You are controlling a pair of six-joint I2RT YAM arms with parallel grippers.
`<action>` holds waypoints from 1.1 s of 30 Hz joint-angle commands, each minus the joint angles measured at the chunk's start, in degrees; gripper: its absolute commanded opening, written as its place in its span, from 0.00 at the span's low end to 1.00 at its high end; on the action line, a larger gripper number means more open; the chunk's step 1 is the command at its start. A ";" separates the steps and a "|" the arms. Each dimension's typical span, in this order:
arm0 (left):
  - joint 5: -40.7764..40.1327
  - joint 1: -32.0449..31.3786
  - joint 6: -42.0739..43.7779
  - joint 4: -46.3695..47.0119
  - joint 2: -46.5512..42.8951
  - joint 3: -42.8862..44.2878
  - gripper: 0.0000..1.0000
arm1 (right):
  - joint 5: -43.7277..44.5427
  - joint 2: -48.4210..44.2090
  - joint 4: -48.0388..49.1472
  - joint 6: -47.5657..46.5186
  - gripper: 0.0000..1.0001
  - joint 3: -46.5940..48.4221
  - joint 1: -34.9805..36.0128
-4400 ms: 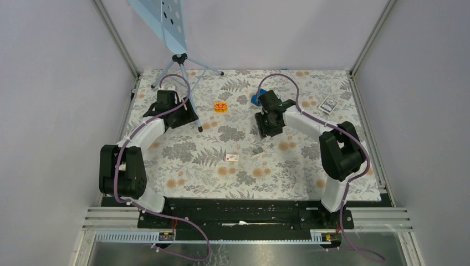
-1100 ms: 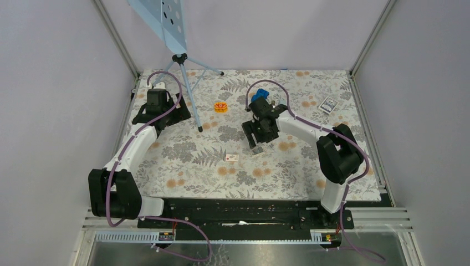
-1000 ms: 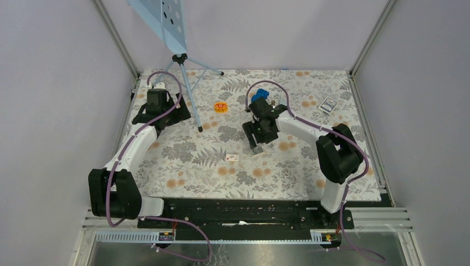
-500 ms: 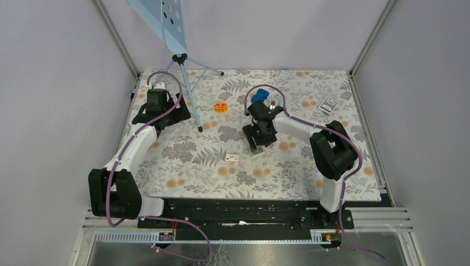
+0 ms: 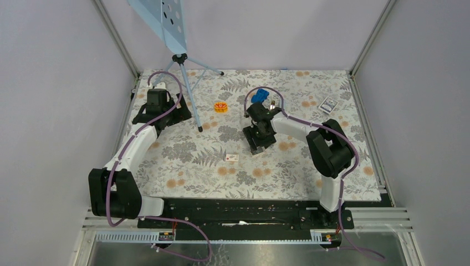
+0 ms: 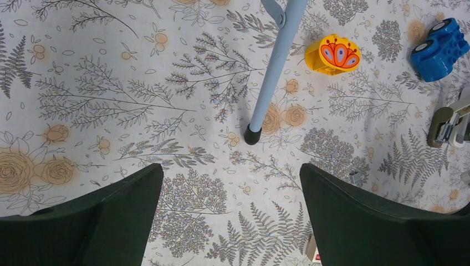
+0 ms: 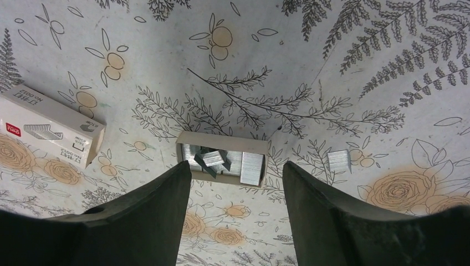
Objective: Unload the staples from the stapler
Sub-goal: Adjust the staple in the staple box.
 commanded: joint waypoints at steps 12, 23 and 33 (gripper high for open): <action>0.37 0.36 0.63 1.99 -0.15 1.09 0.98 | 1.64 1.08 0.56 0.19 0.53 0.72 0.25; 0.57 0.36 0.63 2.05 -0.21 1.11 0.98 | 1.82 0.67 0.22 0.15 0.43 0.97 0.28; 0.48 0.36 0.63 2.06 -0.31 1.05 0.97 | 2.03 -0.57 0.06 0.37 0.51 1.48 0.28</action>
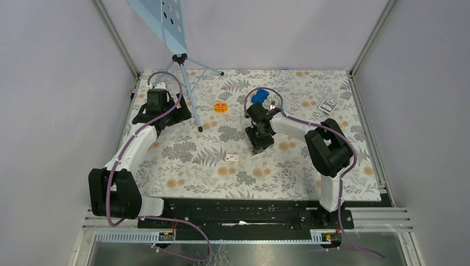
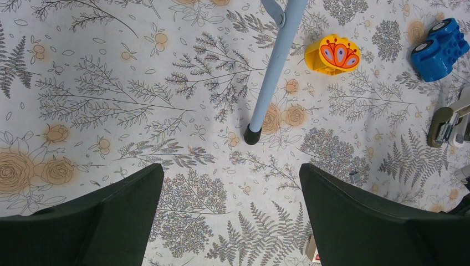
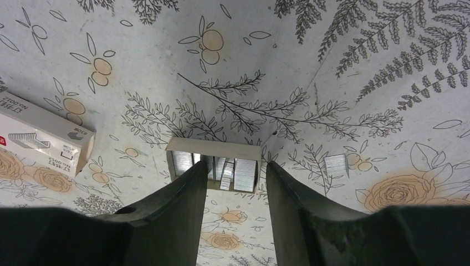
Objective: Unload the staples from the stapler
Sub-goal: Adjust the staple in the staple box.
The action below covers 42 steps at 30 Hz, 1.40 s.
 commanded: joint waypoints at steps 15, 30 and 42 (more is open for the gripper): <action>0.35 0.36 0.64 2.13 -0.44 0.96 0.97 | 2.23 -6.02 0.81 1.43 0.65 2.29 0.20; 0.60 0.36 0.64 2.20 -0.48 1.01 0.97 | 12.14 -3.70 -2.71 1.92 0.42 2.62 -1.09; 0.59 0.37 0.63 2.20 -0.58 0.93 0.97 | 6.93 -1.43 -3.22 0.99 0.42 2.91 -1.09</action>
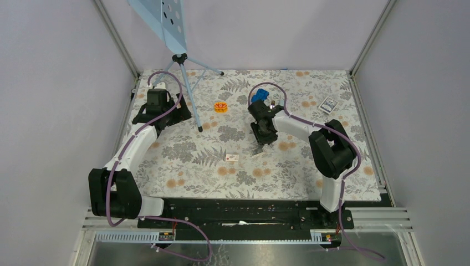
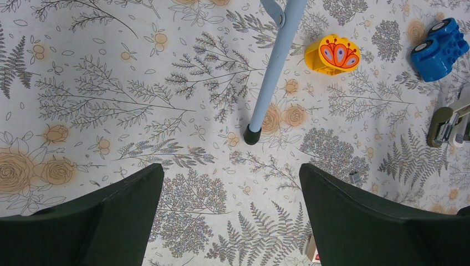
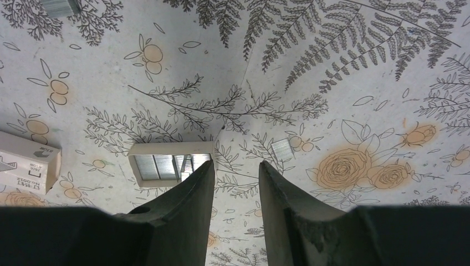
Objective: Unload the staples from the stapler
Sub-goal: Adjust the staple in the staple box.
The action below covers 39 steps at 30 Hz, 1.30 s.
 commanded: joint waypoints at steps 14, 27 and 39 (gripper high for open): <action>0.61 0.36 0.68 2.09 -0.49 0.92 0.97 | -5.39 0.71 -0.80 -0.97 0.42 1.47 -0.31; 0.82 0.36 0.72 2.10 -0.52 0.86 0.97 | -7.90 0.79 -0.60 -0.90 0.45 1.43 -0.31; 0.83 0.36 0.63 2.12 -0.39 0.93 0.97 | -8.16 -0.12 0.09 -0.69 0.47 1.39 -0.32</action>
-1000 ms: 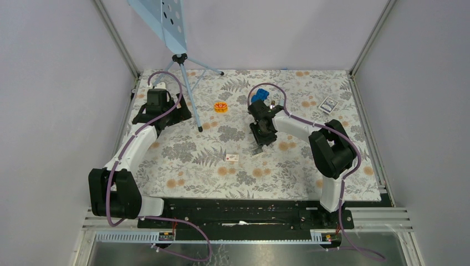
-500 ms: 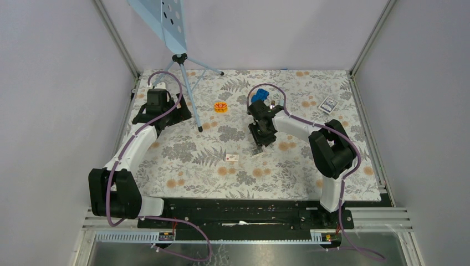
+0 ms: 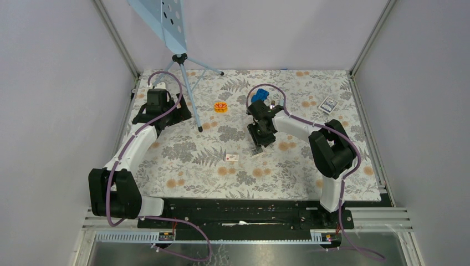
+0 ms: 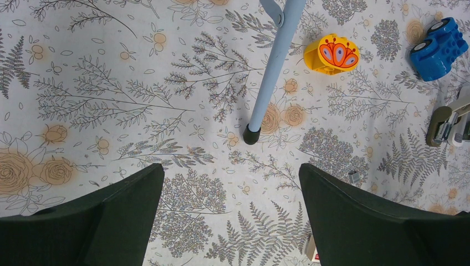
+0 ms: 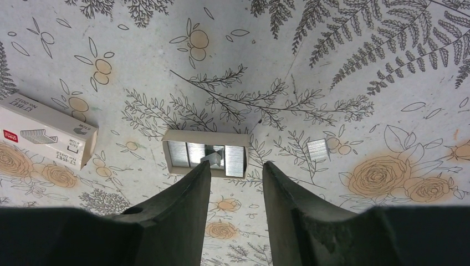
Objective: Unload the staples from the stapler
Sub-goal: Adjust the staple in the staple box.
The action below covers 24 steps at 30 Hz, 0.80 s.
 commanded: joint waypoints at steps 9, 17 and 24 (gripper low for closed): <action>0.73 0.36 0.73 2.11 -0.48 0.93 0.96 | -0.70 0.12 -0.20 -0.03 0.49 2.36 -0.23; 0.67 0.36 0.72 2.24 -0.27 0.72 0.96 | 0.35 -3.60 2.07 0.46 0.49 1.18 -0.26; 5.68 0.36 0.73 5.81 0.40 -1.06 0.96 | -2.87 -7.37 5.16 0.37 0.41 -1.39 -1.01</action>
